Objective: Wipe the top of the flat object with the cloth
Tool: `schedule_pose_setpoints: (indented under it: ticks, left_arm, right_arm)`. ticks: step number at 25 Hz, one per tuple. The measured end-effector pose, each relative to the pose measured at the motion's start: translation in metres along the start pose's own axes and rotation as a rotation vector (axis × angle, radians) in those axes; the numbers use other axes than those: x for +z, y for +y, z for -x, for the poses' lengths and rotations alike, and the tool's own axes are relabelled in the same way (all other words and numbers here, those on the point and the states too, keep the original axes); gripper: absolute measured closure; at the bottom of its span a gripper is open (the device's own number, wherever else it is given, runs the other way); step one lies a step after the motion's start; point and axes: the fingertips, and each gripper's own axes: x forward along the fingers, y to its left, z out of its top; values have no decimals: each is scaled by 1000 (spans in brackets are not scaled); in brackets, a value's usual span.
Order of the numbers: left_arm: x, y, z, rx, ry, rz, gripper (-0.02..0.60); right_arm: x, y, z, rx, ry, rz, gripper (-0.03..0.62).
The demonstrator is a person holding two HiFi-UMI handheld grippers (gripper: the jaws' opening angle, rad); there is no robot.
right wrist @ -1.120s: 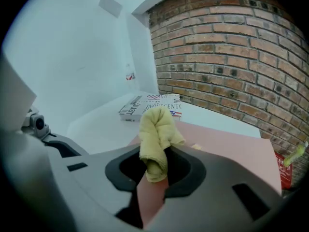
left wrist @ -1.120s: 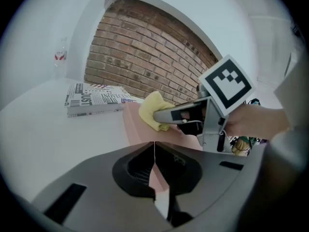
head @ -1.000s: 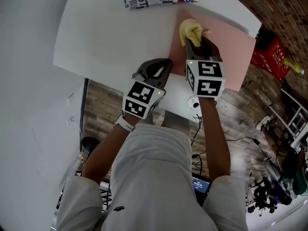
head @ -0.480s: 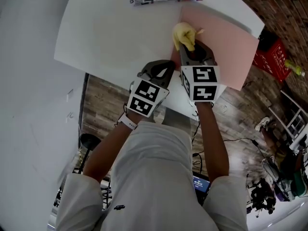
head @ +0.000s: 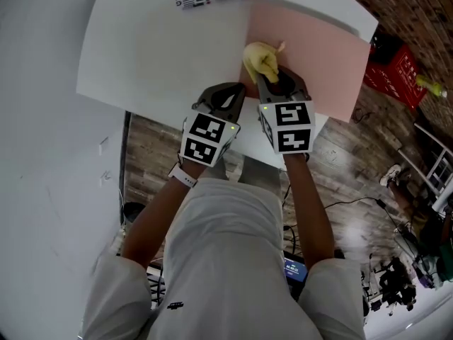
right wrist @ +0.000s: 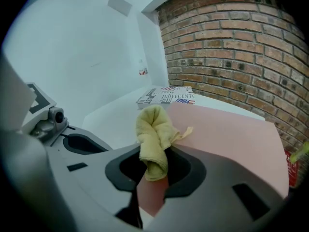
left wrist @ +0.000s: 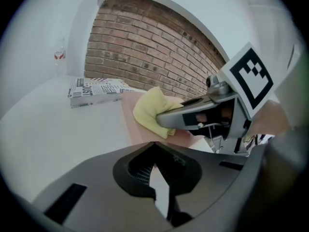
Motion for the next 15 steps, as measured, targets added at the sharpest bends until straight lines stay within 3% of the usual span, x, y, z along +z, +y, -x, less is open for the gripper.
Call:
schedule_pose_setpoints:
  ticks: [15]
  left_arm:
    - [-2,2,0,24,7,-33,565]
  right_arm:
    - [-40,-109,53,-188,-13,-83,499]
